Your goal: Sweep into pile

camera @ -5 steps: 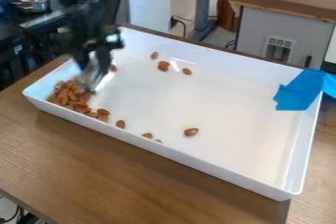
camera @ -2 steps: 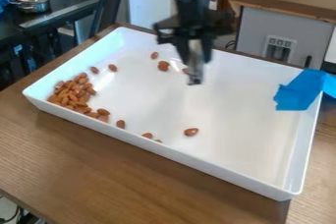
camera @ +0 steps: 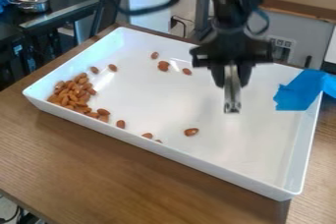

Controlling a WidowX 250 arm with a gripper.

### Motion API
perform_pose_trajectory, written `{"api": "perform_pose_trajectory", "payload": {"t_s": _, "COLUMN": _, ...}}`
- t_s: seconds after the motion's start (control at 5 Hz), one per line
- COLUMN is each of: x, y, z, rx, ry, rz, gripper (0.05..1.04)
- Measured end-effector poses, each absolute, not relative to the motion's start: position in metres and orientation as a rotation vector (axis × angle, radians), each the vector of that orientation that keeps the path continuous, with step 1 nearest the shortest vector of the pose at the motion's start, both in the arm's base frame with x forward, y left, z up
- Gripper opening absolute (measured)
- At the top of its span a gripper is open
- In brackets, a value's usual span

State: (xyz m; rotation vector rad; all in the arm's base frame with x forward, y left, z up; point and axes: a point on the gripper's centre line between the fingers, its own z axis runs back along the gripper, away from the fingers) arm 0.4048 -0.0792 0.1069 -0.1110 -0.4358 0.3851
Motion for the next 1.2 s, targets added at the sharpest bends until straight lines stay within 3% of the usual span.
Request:
{"api": "perform_pose_trajectory", "payload": {"t_s": 0.4, "x": 0.377, "y": -0.075, "z": 0.062, "rx": -0.042, "ry": -0.441, "rz": 0.304, "gripper": 0.380}}
{"api": "perform_pose_trajectory", "payload": {"t_s": 0.6, "x": 0.363, "y": -0.065, "z": 0.061, "rx": -0.036, "ry": -0.447, "rz": 0.266, "gripper": 0.381}}
{"api": "perform_pose_trajectory", "payload": {"t_s": 1.0, "x": 0.356, "y": -0.010, "z": 0.060, "rx": -0.011, "ry": -0.370, "rz": 0.222, "gripper": 0.381}}
{"api": "perform_pose_trajectory", "payload": {"t_s": 1.2, "x": 0.354, "y": 0.016, "z": 0.058, "rx": 0.012, "ry": -0.427, "rz": 0.187, "gripper": 0.381}}
